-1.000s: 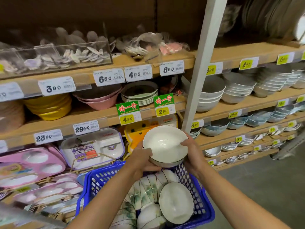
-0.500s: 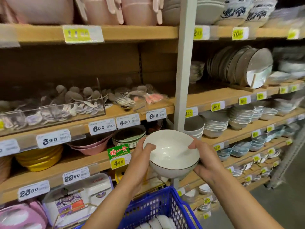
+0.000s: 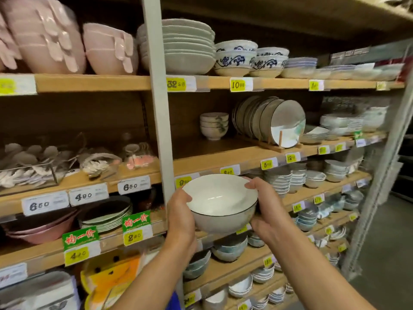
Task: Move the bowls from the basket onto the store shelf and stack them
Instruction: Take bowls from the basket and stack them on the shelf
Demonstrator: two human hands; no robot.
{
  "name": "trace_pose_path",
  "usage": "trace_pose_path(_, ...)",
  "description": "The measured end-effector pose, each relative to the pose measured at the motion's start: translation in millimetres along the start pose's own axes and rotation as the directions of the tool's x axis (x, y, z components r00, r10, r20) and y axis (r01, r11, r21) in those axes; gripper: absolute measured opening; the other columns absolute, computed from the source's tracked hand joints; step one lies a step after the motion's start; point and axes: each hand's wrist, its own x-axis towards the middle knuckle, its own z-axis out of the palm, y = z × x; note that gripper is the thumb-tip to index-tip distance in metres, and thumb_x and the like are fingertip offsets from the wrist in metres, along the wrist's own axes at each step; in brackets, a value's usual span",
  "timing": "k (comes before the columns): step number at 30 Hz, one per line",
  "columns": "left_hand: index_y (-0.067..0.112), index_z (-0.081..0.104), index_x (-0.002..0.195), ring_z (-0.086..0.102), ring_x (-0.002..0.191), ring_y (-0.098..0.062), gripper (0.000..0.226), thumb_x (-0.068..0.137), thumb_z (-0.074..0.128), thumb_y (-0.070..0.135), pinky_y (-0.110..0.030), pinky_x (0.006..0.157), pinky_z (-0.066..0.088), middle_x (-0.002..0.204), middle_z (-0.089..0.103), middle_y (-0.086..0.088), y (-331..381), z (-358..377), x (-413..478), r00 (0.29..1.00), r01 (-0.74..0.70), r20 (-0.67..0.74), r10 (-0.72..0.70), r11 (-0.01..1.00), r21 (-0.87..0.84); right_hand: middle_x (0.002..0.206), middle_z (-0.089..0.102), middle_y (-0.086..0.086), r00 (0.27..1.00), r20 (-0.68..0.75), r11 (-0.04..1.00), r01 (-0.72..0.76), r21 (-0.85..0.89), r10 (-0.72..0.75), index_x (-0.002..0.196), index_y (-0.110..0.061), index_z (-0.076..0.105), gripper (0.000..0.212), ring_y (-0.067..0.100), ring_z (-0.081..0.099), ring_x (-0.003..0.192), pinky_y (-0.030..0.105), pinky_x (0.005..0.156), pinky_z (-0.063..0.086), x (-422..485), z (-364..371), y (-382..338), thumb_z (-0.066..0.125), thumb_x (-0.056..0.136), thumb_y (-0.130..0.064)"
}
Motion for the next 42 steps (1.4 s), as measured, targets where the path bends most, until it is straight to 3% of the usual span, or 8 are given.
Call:
trace_pose_path(3,0.017,0.057,0.080,0.058,0.084,-0.028,0.017,0.085,0.041,0.014,-0.038,0.070,0.043,0.091,0.064,-0.009,-13.7,42.6,-7.4,0.999,0.019,-0.040,-0.019,1.000,-0.002,0.100,0.074,0.006,0.995,0.006,0.995,0.103,-0.020,-0.103,0.088,-0.025,0.074,0.028,0.032,0.063,0.102,0.044,0.084,0.052,8.7,-25.2,-15.7,0.051,0.081,-0.014)
trace_pose_path(8,0.020,0.056,0.078,0.058,0.084,-0.028,0.014,0.084,0.044,0.015,-0.039,0.071,0.046,0.085,0.062,-0.007,-32.8,99.0,-11.9,0.994,-0.027,-0.104,0.027,1.000,0.006,0.117,0.063,0.008,0.990,-0.052,0.991,0.129,-0.036,-0.131,0.113,-0.028,0.061,0.038,0.032,0.059,0.108,0.049,0.093,0.050,29.5,-59.7,-42.5,0.049,0.079,-0.015)
trace_pose_path(11,0.019,0.055,0.080,0.058,0.093,-0.033,0.012,0.083,0.043,0.017,-0.041,0.076,0.047,0.095,0.062,-0.013,-39.0,122.7,-5.0,0.996,-0.020,-0.084,0.022,0.999,0.026,0.114,0.063,0.010,0.993,-0.055,0.994,0.104,0.022,-0.102,0.122,-0.021,0.059,0.047,0.031,0.060,0.101,0.039,0.073,0.054,48.1,-72.3,-57.4,0.042,0.080,-0.008)
trace_pose_path(14,0.020,0.055,0.091,0.057,0.103,-0.034,0.014,0.084,0.043,0.021,-0.049,0.090,0.050,0.108,0.061,-0.014,-42.4,140.5,8.7,0.997,-0.020,-0.070,0.023,0.998,0.052,0.106,0.064,0.010,0.993,-0.086,0.994,0.084,0.072,-0.077,0.104,-0.021,0.065,0.040,0.029,0.060,0.092,0.035,0.068,0.050,66.7,-75.8,-69.4,0.039,0.080,-0.004)
trace_pose_path(18,0.024,0.056,0.092,0.059,0.098,-0.029,0.015,0.083,0.044,0.025,-0.039,0.076,0.051,0.104,0.062,-0.011,-45.5,161.7,36.1,0.999,0.010,-0.039,-0.008,0.998,0.068,0.089,0.063,0.006,0.988,-0.144,0.992,0.075,0.100,-0.060,0.081,-0.021,0.066,0.031,0.027,0.058,0.080,0.036,0.071,0.050,95.6,-73.7,-82.6,0.041,0.078,-0.003)
trace_pose_path(29,0.023,0.055,0.112,0.059,0.104,-0.031,0.032,0.082,0.043,0.025,-0.044,0.088,0.052,0.110,0.062,-0.010,-51.5,214.7,149.9,1.000,0.003,0.026,-0.007,0.991,0.131,0.108,0.061,0.005,0.988,-0.137,0.996,0.083,0.034,-0.078,0.120,-0.019,0.062,0.042,0.026,0.057,0.094,0.036,0.070,0.053,221.7,-61.3,-106.7,0.038,0.087,-0.010)
trace_pose_path(39,0.022,0.050,0.128,0.056,0.107,-0.025,0.045,0.084,0.039,0.019,-0.038,0.074,0.053,0.117,0.060,-0.005,-65.4,228.4,221.4,0.995,-0.054,0.091,0.034,0.971,0.232,0.105,0.064,0.010,0.998,-0.039,0.999,0.041,-0.001,-0.041,0.115,-0.013,0.066,0.042,0.030,0.060,0.092,0.035,0.065,0.052,314.2,-57.9,-110.6,0.039,0.083,-0.005)
trace_pose_path(42,0.022,0.050,0.124,0.056,0.108,-0.024,0.043,0.082,0.041,0.019,-0.044,0.088,0.053,0.117,0.059,-0.005,-71.4,232.9,231.7,0.996,-0.067,0.069,0.051,0.963,0.261,0.102,0.065,0.011,1.000,0.004,1.000,0.025,0.011,-0.025,0.108,-0.015,0.068,0.039,0.031,0.061,0.090,0.035,0.064,0.053,335.9,-60.8,-110.5,0.041,0.081,-0.005)
